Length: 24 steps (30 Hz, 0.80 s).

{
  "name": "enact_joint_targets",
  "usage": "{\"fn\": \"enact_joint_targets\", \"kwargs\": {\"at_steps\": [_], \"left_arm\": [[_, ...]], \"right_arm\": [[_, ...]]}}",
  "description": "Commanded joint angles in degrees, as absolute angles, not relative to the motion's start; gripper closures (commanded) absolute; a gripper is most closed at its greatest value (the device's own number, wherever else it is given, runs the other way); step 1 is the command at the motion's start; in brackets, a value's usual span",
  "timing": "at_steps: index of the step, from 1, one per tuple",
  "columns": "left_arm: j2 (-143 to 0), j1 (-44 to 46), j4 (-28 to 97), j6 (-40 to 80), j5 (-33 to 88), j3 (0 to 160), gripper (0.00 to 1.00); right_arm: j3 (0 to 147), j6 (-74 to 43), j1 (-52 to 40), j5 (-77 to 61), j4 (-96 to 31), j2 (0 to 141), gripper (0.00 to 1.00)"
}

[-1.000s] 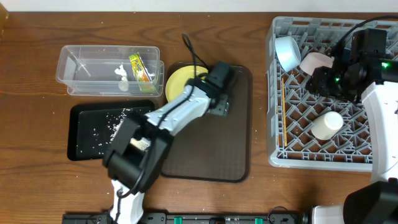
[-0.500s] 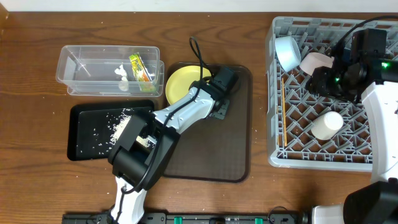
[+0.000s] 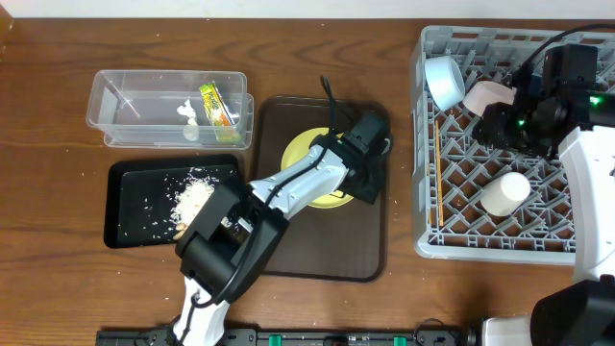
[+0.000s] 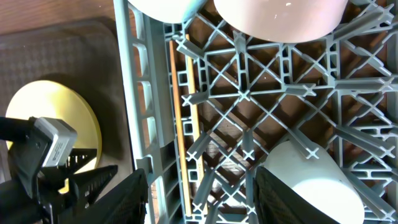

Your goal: Sort waste into correct bins and load items into the dishwasher rack

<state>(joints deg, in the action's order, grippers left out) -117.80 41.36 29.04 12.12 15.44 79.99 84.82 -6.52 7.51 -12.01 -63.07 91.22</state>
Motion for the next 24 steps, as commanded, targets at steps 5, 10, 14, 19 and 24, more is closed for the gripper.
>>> {"fn": "enact_joint_targets", "kwargs": {"at_steps": [5, 10, 14, 19, 24], "left_arm": [[-107.09, 38.15, 31.57, 12.29, 4.01, 80.25, 0.39], [-97.69, 33.61, 37.43, 14.90, -3.01, 80.23, 0.34], [-91.61, 26.96, 44.86, 21.87, -5.28, 80.23, 0.33], [-87.22, 16.23, 54.52, 32.71, -5.19, 80.23, 0.22], [-86.04, 6.85, 61.56, 36.84, -5.13, 80.23, 0.20]], "right_arm": [[85.45, -3.92, 7.42, -12.51, -61.71, 91.02, 0.47], [85.45, 1.06, 5.65, -20.10, -58.67, 91.02, 0.48], [85.45, 2.70, 1.08, -22.92, -54.15, 91.02, 0.46], [85.45, 3.95, -7.88, -19.25, -49.19, 91.88, 0.42], [85.45, 3.86, -16.16, -16.27, -46.83, 95.79, 0.38]]}}
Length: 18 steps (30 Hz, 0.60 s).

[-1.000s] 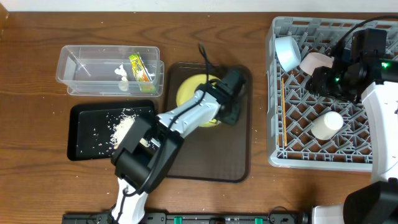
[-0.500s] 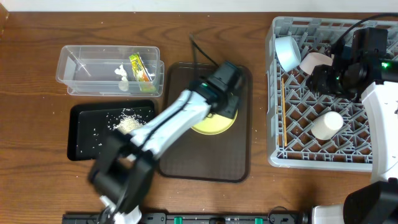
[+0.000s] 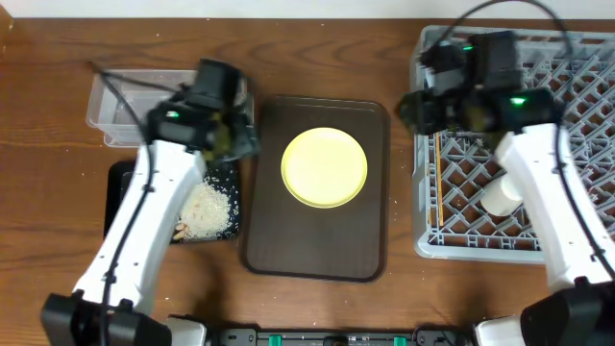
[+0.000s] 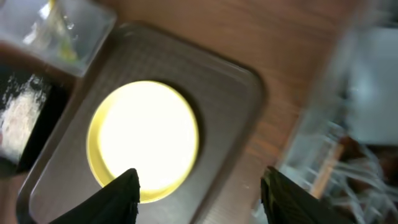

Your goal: Sort waste into correct bins and load items into the dishwasher rack

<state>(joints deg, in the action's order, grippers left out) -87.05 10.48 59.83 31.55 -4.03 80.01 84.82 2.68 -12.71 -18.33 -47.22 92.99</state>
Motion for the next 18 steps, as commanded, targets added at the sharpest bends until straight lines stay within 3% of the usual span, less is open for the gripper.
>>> {"fn": "enact_joint_targets", "kwargs": {"at_steps": [1, 7, 18], "left_arm": [[-86.04, 5.28, 62.63, 36.84, -4.97, 80.23, 0.19], [-86.04, 0.64, 65.41, 36.95, -4.99, 80.12, 0.16], [-86.04, 0.49, 65.76, 36.95, -4.99, 80.12, 0.15]], "right_arm": [[85.45, 3.70, -17.56, -16.05, -46.61, 96.99, 0.39], [85.45, -1.89, -23.24, -8.03, -46.26, 105.84, 0.37], [85.45, -7.77, -24.40, -7.92, -45.80, 120.66, 0.45]]}}
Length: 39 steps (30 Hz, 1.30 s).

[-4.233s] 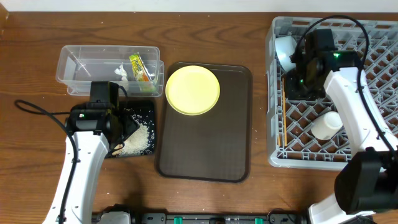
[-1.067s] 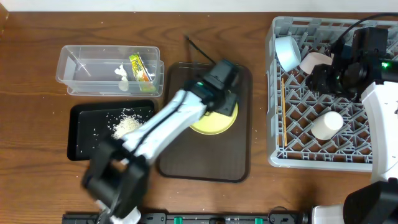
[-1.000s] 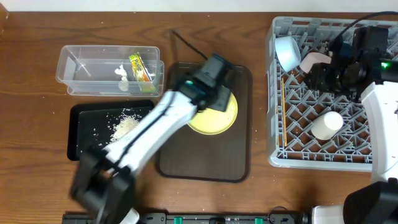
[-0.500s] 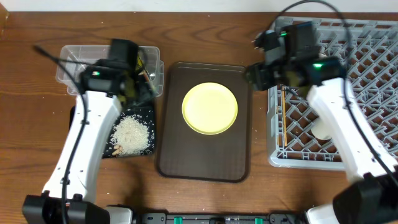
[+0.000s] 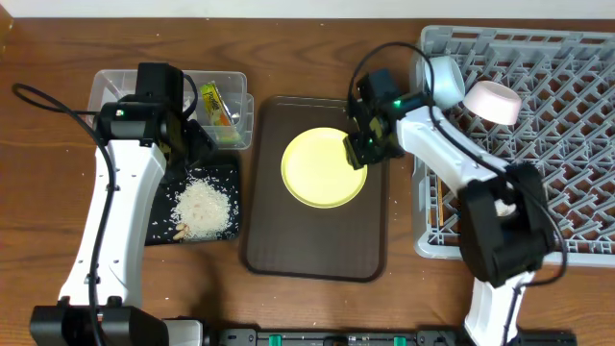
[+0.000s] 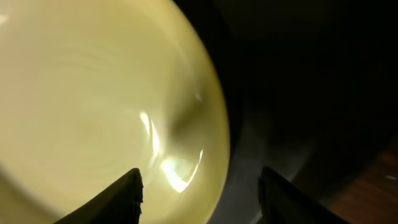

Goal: Sort waste into correct bins and load items into the dishwasher rack
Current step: 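Grasp the yellow plate rim with the right gripper and lift it, then lower the yellow plate upright into the dish rack and release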

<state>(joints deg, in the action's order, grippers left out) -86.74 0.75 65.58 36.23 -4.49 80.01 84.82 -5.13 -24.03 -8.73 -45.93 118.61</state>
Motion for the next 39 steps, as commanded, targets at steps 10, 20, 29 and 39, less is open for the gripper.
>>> {"fn": "enact_joint_targets", "kwargs": {"at_steps": [10, 20, 29, 39], "left_arm": [[-86.04, 0.49, 65.73, 36.95, -4.99, 80.12, 0.15], [-86.04, 0.49, 65.73, 36.95, -4.99, 80.12, 0.15], [-86.04, 0.49, 65.73, 36.95, -4.99, 80.12, 0.15], [-86.04, 0.49, 65.71, 36.95, -4.99, 80.12, 0.15]], "right_arm": [[85.97, -8.14, -24.14, -7.92, -46.17, 122.17, 0.99], [93.89, -7.77, -17.63, -4.43, -49.91, 107.11, 1.00], [94.04, -1.54, -11.33, 22.37, -50.59, 91.24, 0.99], [92.77, -12.19, -8.49, 46.44, -62.67, 87.44, 0.99]]}}
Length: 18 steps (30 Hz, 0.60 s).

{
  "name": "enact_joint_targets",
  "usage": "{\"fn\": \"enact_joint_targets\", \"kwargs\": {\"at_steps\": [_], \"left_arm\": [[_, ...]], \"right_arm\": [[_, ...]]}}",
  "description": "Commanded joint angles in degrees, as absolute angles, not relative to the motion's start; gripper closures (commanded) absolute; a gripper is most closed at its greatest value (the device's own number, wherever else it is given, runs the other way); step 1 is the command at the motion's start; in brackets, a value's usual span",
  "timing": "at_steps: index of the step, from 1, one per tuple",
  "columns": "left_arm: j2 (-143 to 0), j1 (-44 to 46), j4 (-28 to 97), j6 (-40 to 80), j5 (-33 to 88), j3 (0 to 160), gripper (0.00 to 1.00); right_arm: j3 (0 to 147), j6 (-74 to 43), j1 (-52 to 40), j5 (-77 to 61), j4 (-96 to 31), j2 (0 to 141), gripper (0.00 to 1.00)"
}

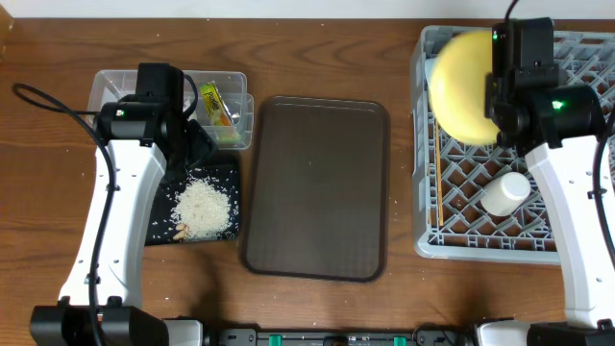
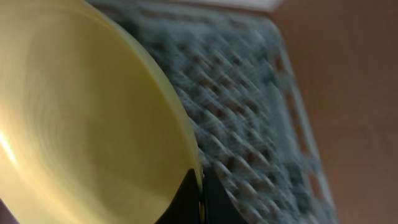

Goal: Sort waste into correct bins and load items into the dishwasher rack
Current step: 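Lower the yellow plate upright into the dish rack and release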

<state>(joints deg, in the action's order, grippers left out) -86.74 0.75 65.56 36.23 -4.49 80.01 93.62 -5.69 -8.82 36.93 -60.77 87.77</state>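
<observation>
A yellow plate (image 1: 459, 85) hangs tilted over the back left part of the grey dishwasher rack (image 1: 567, 163), pinched at its rim by my right gripper (image 2: 200, 191). In the right wrist view the plate (image 2: 81, 124) fills the left side, with the blurred rack (image 2: 249, 93) behind it. My left gripper (image 1: 195, 144) sits at the seam between the clear bin (image 1: 125, 106) and the black tray (image 1: 130, 207); its jaws are hidden under the wrist.
The brown serving tray (image 1: 312, 187) lies bare at the centre. A white cup (image 1: 504, 193) stands in the rack. A yellow-green wrapper (image 1: 217, 106) and white scraps lie in the clear bin. Rice (image 1: 202, 205) is heaped in the black tray.
My right gripper was open around the plate's right rim on the brown tray. It is now shut on the plate and holds it over the rack. The left arm has not moved.
First my left arm reached over the plate on the brown tray while the right gripper hung over the rack. Then the left arm was back by the bins and the right gripper was beside the tray. It then straddled the plate's rim, and now holds the plate above the rack.
</observation>
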Motion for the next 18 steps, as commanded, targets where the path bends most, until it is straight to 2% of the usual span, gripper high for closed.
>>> {"fn": "enact_joint_targets", "kwargs": {"at_steps": [1, 8, 18], "left_arm": [[-86.04, 0.49, 65.73, 36.95, -4.99, 80.12, 0.15], [-86.04, 0.51, 65.78, 36.95, -4.99, 80.12, 0.15], [-86.04, 0.49, 65.76, 36.95, -4.97, 80.12, 0.15]], "right_arm": [[92.07, -14.26, -8.47, 47.09, -63.72, 87.46, 0.99], [83.35, -25.15, -8.49, 53.43, -65.52, 87.48, 0.99], [78.52, -26.11, -8.58, 50.48, -61.06, 87.53, 0.99]]}}
